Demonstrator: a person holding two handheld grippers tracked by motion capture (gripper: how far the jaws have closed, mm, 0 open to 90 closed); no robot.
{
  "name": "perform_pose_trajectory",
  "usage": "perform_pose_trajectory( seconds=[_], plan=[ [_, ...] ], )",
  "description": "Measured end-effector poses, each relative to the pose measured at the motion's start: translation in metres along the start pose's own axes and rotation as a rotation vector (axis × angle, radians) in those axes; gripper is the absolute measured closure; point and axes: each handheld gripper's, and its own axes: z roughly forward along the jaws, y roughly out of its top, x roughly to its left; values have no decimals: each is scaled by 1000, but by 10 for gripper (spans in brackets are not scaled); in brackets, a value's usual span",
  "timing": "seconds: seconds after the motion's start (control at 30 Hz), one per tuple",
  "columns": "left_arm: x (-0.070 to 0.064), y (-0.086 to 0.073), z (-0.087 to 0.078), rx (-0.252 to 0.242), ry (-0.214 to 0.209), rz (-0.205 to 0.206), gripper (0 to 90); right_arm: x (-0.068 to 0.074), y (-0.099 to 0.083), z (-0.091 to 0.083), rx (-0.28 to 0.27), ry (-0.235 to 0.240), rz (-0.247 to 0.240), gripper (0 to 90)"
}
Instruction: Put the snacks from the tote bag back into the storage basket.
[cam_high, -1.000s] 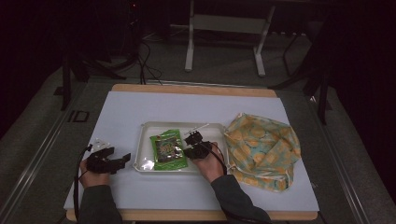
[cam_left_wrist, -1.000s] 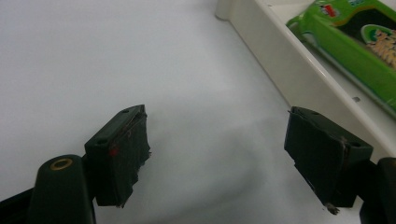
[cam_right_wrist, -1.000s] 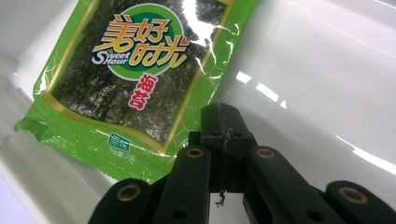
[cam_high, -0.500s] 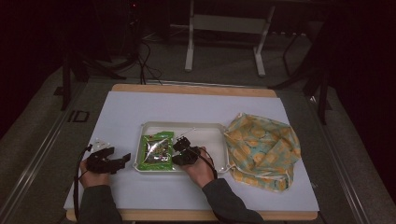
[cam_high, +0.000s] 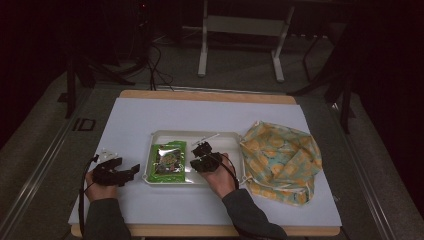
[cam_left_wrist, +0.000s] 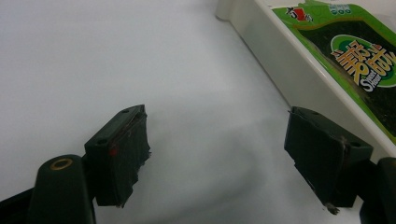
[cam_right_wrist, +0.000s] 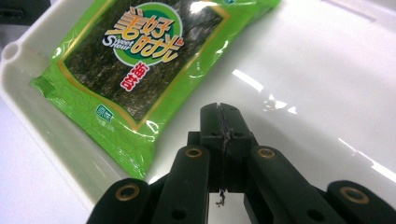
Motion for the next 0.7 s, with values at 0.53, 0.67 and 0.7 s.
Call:
perform_pose_trajectory(
  seconds=[0.53, 0.67, 0.7],
  plan=[
    [1, 0, 1, 12, 3, -3, 219, -31, -1, -33, -43, -45, 34, 891],
    [1, 1, 2, 23, 16, -9, 219, -37, -4, -39, -53, -49, 46, 891],
    [1, 1, 2, 23, 16, -9, 218, -37, -4, -39, -53, -49, 46, 891]
  ],
)
